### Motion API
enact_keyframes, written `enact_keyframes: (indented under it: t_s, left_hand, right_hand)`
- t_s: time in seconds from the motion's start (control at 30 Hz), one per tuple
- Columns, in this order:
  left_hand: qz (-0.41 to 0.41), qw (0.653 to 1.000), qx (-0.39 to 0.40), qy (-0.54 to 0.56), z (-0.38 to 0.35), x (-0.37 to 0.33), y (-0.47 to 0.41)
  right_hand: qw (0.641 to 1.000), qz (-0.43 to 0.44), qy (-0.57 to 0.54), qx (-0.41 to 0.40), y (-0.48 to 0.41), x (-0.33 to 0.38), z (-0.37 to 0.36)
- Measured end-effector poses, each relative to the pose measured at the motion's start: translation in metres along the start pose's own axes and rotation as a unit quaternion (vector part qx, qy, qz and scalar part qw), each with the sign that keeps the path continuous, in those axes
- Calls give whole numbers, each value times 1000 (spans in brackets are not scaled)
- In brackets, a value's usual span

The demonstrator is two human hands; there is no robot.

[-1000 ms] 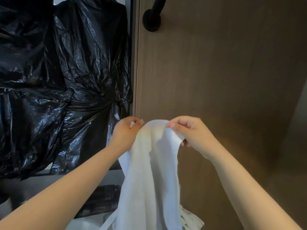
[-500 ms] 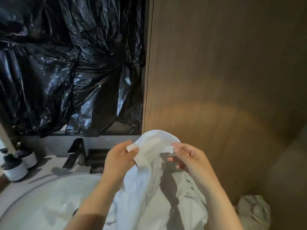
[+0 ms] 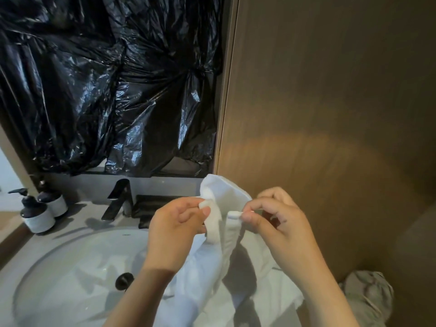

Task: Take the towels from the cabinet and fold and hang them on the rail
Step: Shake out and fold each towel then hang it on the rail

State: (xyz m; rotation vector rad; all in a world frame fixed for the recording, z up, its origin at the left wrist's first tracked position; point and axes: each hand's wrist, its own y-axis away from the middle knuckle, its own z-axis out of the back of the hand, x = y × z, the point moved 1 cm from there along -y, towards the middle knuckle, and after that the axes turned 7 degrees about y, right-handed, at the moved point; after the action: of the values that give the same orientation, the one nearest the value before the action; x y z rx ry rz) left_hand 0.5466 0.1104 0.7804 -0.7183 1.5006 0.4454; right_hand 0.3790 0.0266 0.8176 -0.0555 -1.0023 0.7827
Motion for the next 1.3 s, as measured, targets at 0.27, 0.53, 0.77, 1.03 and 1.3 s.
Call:
enact_keyframes:
  t_s: [0.27,0.53,0.77,1.03,1.3]
  left_hand:
    - [-27,985,64,157,-12,-28,11]
    - [-1,976,142,167,-15,-29,14]
    - [-7,975,170,146,-18,-27,16]
    - [-35,976,175,126,-17,-28,18]
    - [-109,981,147,68,-16,-27,20]
  right_hand:
    - [996,63,-71,1,-3,24,7]
    - [997,34,-55,-31,-1,15,1]
    - [995,31,-63,-69,-1,11,-3]
    - [995,17,-71,-67,-2,11,-9]
    - [996,31,-64,-63,-3,13,-10]
